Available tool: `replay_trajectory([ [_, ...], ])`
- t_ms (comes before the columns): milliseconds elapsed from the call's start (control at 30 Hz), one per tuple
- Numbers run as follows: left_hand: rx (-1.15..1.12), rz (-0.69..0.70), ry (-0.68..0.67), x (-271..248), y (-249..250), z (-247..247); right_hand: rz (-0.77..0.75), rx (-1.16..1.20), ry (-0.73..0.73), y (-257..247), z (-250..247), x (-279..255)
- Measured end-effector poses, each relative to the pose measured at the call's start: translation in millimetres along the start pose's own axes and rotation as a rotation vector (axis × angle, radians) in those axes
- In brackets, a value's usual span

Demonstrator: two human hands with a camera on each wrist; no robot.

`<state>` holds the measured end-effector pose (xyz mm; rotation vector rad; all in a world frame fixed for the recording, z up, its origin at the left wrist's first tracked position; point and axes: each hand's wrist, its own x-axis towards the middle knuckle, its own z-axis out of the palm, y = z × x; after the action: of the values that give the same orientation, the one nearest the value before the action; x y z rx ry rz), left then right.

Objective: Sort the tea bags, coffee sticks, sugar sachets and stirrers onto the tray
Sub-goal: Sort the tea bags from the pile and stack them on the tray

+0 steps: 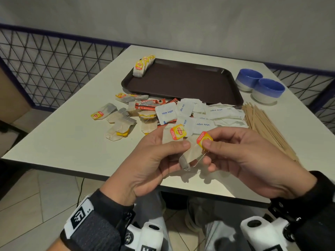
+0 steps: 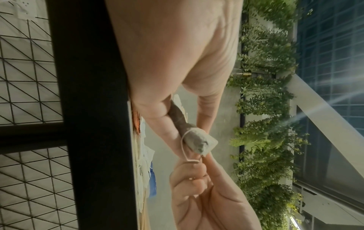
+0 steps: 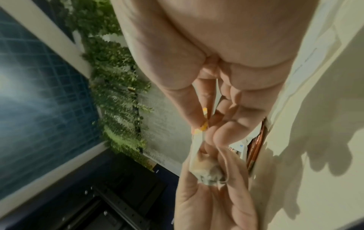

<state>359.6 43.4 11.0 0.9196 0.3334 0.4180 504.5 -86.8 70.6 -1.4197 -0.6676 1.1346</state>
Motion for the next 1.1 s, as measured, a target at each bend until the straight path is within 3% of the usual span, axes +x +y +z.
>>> replay_trajectory([
  [133,0.068,-0.031,-0.067,-0.6,-0.4,-1.8,0.051,0.081,-0.044,-2.4,-3.9,1.8],
  [367,0.120,-0.027,-0.042,0.1,-3.1,-2.4,0.074,0.099,-0.056,-1.5,-9.4,6.7],
  [767,0.136,0.066,-0.006,0.3,-6.6,4.6,-0.106,-0.386,-0.108,-12.9,-5.3,-3.5],
  [1100,0.130,0.080,0.028,-1.9,-4.8,8.0,-0.141,-0.385,-0.027,-9.4,-1.4,-2.0],
])
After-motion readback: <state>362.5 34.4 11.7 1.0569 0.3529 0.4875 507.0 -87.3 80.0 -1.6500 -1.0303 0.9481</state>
